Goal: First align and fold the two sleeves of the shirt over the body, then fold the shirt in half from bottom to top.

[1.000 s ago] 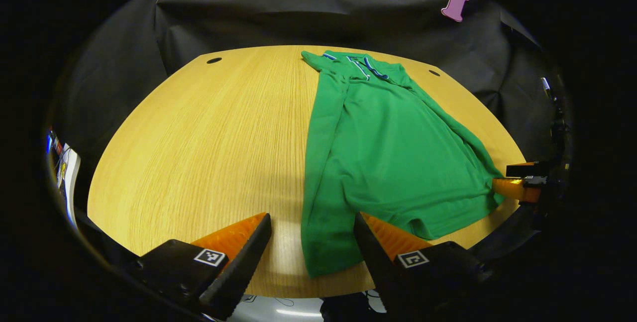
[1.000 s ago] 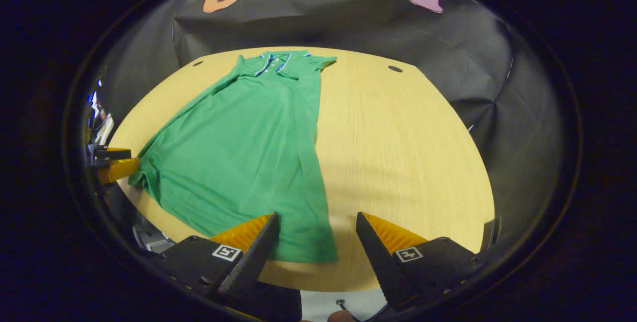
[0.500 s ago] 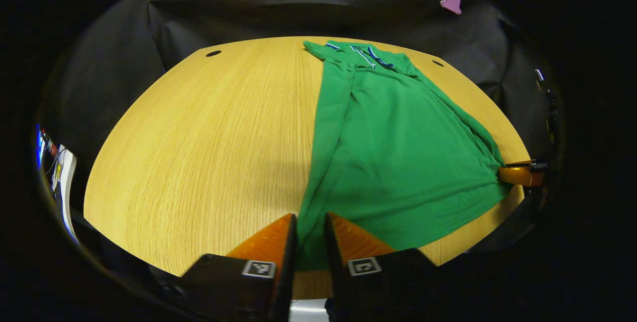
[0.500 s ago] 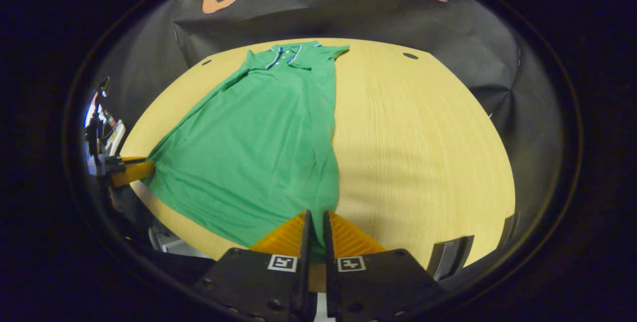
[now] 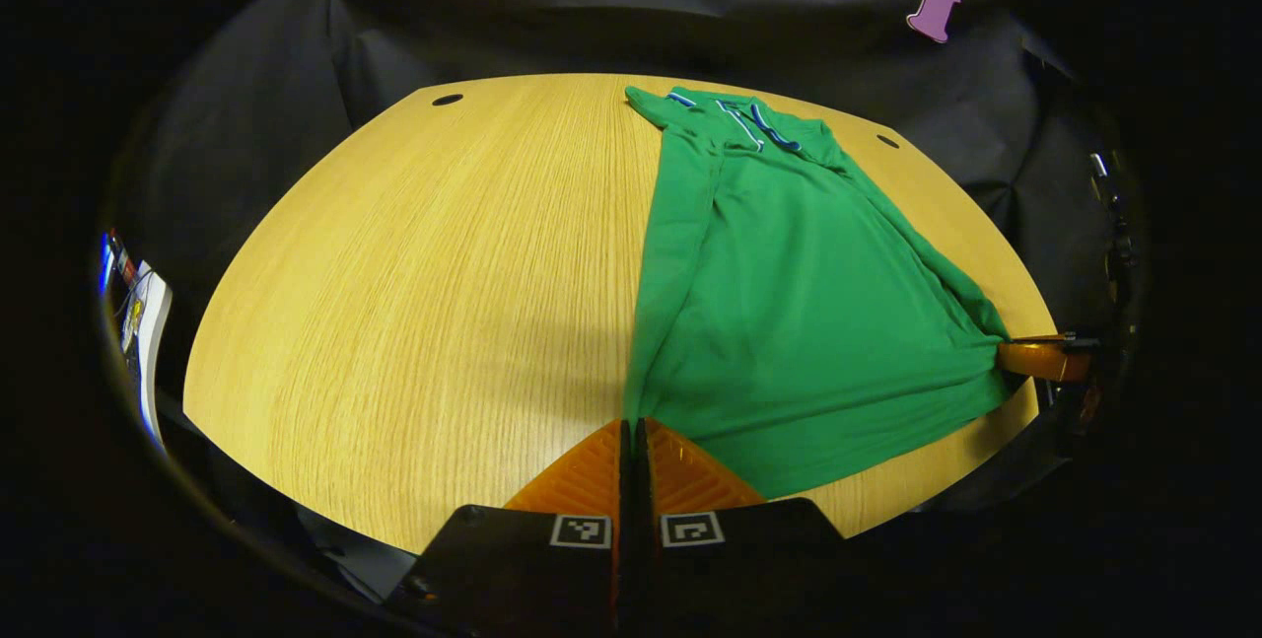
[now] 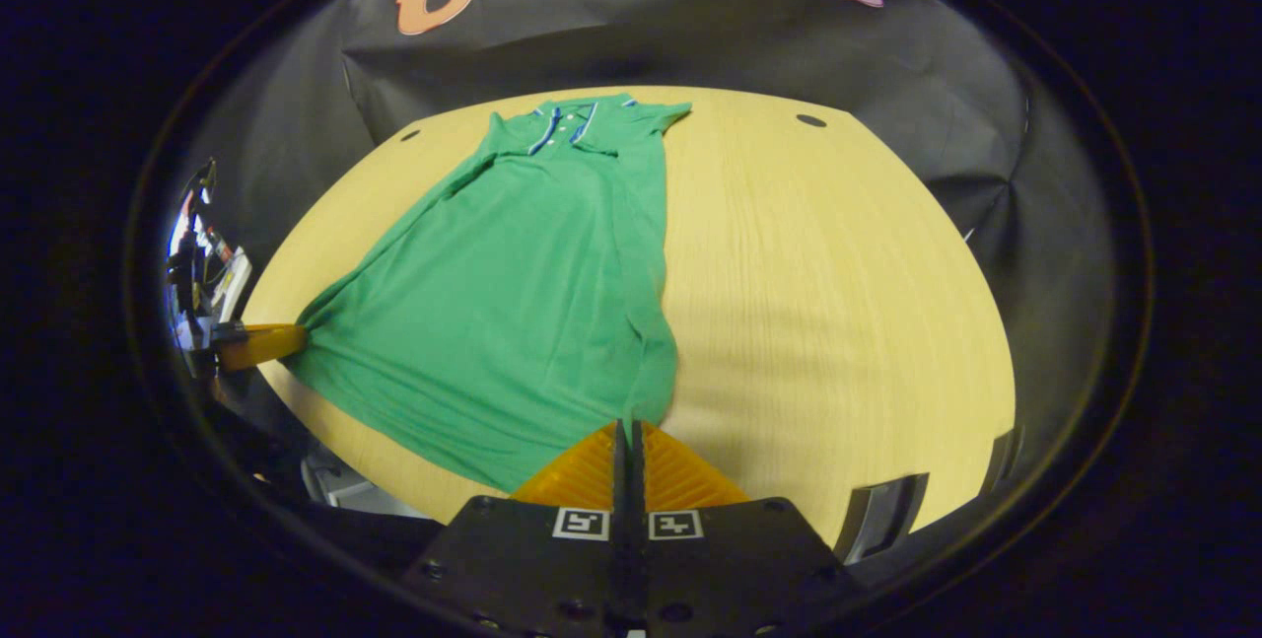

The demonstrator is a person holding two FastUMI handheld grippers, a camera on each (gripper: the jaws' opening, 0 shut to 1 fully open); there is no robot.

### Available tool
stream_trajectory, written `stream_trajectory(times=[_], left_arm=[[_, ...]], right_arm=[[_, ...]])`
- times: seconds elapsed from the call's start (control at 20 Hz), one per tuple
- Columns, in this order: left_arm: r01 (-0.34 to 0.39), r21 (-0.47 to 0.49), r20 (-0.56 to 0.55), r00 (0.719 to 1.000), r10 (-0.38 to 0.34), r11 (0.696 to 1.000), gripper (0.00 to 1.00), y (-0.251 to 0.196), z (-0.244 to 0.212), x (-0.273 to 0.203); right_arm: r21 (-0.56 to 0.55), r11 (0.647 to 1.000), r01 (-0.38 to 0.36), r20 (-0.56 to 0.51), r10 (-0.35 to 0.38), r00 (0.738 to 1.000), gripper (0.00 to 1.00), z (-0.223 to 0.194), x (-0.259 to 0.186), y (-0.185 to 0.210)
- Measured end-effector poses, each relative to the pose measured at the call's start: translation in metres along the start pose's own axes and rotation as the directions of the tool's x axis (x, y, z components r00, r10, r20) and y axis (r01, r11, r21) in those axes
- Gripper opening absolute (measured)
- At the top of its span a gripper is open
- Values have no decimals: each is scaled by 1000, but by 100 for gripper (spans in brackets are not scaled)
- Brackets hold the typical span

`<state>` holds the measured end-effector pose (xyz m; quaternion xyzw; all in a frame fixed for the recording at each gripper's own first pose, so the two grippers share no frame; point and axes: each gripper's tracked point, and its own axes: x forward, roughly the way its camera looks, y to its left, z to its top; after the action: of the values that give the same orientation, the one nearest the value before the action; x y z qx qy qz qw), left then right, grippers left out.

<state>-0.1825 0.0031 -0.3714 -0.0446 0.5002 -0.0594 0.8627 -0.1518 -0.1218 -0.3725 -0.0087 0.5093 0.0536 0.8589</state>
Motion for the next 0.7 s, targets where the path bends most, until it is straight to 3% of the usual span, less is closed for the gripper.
stream_trajectory(times=[0.25, 0.4, 0.7], left_arm=[[36, -15, 78, 996, -35, 999, 6, -4, 47, -19], [38, -21, 140, 990, -35, 999, 6, -5, 87, -24], [44, 23, 255, 966, -49, 999, 6, -12, 173, -27]], right_arm=[[5, 1000, -6, 67, 6, 998, 0, 36, -17, 0], [-47, 999, -1, 138, 8, 990, 0, 73, -26, 2], [-34, 999, -15, 273, 24, 962, 0, 159, -39, 7]])
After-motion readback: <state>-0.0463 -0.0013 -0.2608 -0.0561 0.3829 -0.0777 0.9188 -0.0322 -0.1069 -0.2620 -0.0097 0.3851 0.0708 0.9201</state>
